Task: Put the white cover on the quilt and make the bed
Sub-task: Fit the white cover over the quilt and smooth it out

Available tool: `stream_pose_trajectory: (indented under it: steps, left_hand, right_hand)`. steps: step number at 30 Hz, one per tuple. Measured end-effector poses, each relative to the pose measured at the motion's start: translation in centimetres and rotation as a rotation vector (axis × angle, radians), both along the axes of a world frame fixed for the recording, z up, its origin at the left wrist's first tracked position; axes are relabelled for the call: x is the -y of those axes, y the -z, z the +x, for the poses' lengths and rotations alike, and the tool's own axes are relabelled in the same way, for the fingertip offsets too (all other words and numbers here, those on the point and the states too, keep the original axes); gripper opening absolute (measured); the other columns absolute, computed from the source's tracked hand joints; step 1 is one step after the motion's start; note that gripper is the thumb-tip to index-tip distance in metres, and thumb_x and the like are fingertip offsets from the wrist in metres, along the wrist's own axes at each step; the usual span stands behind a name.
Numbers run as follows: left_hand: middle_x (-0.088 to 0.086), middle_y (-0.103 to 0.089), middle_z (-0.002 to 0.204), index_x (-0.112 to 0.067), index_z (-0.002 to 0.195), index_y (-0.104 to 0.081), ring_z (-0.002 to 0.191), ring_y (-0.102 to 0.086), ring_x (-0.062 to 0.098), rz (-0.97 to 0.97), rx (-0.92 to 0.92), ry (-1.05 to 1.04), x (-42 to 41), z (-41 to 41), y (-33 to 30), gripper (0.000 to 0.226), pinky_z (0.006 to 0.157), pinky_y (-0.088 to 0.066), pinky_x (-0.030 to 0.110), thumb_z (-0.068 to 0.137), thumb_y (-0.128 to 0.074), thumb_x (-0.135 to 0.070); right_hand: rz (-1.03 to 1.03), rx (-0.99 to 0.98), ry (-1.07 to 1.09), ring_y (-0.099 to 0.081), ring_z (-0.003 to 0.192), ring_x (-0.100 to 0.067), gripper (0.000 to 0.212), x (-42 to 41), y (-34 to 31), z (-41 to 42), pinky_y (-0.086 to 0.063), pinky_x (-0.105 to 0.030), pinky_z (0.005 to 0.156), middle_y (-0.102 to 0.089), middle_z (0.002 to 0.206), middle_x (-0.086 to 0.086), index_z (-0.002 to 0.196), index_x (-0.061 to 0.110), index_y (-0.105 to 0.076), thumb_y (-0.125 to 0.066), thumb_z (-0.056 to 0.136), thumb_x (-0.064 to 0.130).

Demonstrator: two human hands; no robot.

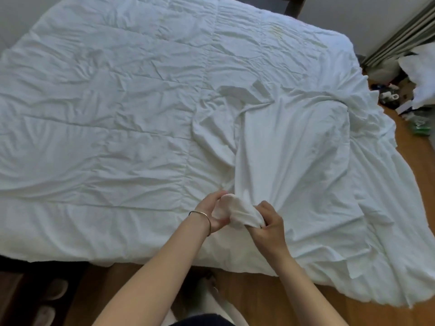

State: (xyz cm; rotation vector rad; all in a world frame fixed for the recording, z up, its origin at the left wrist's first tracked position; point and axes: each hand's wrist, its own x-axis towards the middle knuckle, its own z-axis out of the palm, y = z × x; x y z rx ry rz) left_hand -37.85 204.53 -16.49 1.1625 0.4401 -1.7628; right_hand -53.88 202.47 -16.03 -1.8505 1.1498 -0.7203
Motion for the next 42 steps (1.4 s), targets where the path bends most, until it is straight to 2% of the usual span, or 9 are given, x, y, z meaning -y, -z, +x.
stream_pose_trajectory:
  steps: [6, 11, 15, 18, 26, 29, 32, 35, 42]
  left_hand:
    - [0.008, -0.059, 0.075, -0.004, 0.074, -0.059, 0.068, -0.053, 0.027, -0.087, 0.330, -0.131, -2.7, 8.4, 1.2, 0.022, 0.065, -0.046, 0.028, 0.057, -0.047, 0.004]
    - [0.004, -0.073, 0.099, -0.003, 0.083, -0.066, 0.092, -0.069, 0.017, -0.363, 0.520, -0.331, -6.4, 15.5, 3.0, 0.055, 0.079, -0.054, 0.030, 0.058, -0.027, 0.028]
    - [0.007, -0.067, 0.103, -0.010, 0.085, -0.066, 0.101, -0.064, 0.029, 0.161, 0.971, -0.124, -9.7, 20.2, 8.7, 0.028, 0.082, -0.052, 0.039, 0.078, -0.050, 0.012]
    - [0.020, -0.045, 0.137, -0.003, 0.128, -0.051, 0.124, -0.045, 0.038, 0.819, 0.756, -0.024, -12.7, 22.5, 12.0, 0.042, 0.103, -0.038, 0.044, 0.088, -0.059, -0.012]
    - [0.000, -0.065, 0.073, -0.015, 0.058, -0.059, 0.089, -0.059, 0.027, 0.385, 1.373, 0.112, -6.6, 22.2, 13.1, 0.060, 0.077, -0.048, 0.036, 0.082, -0.040, -0.066]
    - [0.003, -0.032, 0.151, -0.024, 0.136, -0.041, 0.145, -0.018, 0.022, 0.176, 1.410, 0.701, -2.7, 22.4, 14.0, 0.062, 0.115, -0.019, 0.044, 0.081, -0.065, -0.041]
    - [-0.002, -0.020, 0.155, -0.031, 0.149, -0.018, 0.145, -0.013, 0.019, 0.008, 1.423, 1.228, -3.0, 22.4, 15.2, 0.080, 0.117, 0.000, 0.047, 0.081, -0.057, -0.015]
    - [-0.004, -0.050, 0.127, -0.030, 0.122, -0.055, 0.124, -0.038, 0.018, 0.110, 1.567, 1.177, -6.3, 22.6, 14.0, 0.037, 0.113, -0.014, 0.038, 0.086, -0.046, -0.034]
    - [-0.001, -0.062, 0.099, -0.020, 0.107, -0.067, 0.110, -0.050, 0.021, 0.733, 1.253, 1.231, -12.7, 22.3, 13.1, 0.050, 0.112, -0.017, 0.041, 0.097, -0.025, -0.046]
  right_hand:
    - [-0.034, -0.341, -0.357, -0.045, 0.073, 0.006, 0.043, -7.0, 2.2, 5.2, -0.035, -0.012, 0.060, -0.041, 0.079, 0.024, 0.120, 0.052, -0.059, -0.061, 0.082, 0.033]
    - [0.288, -0.784, -0.741, -0.030, 0.132, -0.004, 0.076, -4.4, 3.2, 9.4, -0.033, -0.023, 0.108, -0.031, 0.143, 0.017, 0.149, 0.045, -0.027, -0.064, 0.082, 0.052]
    - [0.350, -0.865, -0.453, -0.052, 0.115, -0.013, 0.056, 1.1, 5.5, 12.7, -0.044, -0.028, 0.098, -0.046, 0.141, 0.001, 0.143, 0.024, -0.043, -0.063, 0.093, 0.040]
    - [0.270, -0.945, -0.394, -0.056, 0.114, -0.019, 0.053, 4.6, 7.4, 15.2, -0.047, -0.036, 0.096, -0.047, 0.140, -0.002, 0.141, 0.023, -0.044, -0.062, 0.093, 0.036]
    - [-0.219, -0.851, -0.640, -0.036, 0.137, -0.023, 0.046, 8.9, 12.0, 28.2, -0.037, -0.039, 0.106, -0.039, 0.150, -0.001, 0.142, 0.020, -0.044, -0.053, 0.098, 0.031]
    - [-0.231, -1.004, -0.769, -0.026, 0.143, -0.025, 0.070, 10.1, 14.1, 31.8, -0.021, -0.041, 0.116, -0.030, 0.156, 0.000, 0.149, 0.024, -0.030, -0.063, 0.090, 0.040]
    - [-0.287, -1.151, -0.928, -0.038, 0.134, -0.025, 0.073, 11.0, 15.9, 32.3, -0.016, -0.041, 0.118, -0.047, 0.140, -0.001, 0.142, 0.023, -0.037, -0.072, 0.081, 0.044]
    - [-0.316, -1.065, -0.986, -0.042, 0.122, -0.023, 0.043, 12.0, 16.7, 31.1, -0.026, -0.034, 0.106, -0.051, 0.124, -0.001, 0.122, 0.026, -0.058, -0.072, 0.083, 0.040]
    - [-0.029, -0.979, -1.017, -0.051, 0.101, -0.023, 0.042, 11.7, 15.7, 30.3, -0.031, -0.028, 0.087, -0.060, 0.101, 0.003, 0.102, 0.024, -0.050, -0.072, 0.079, 0.051]
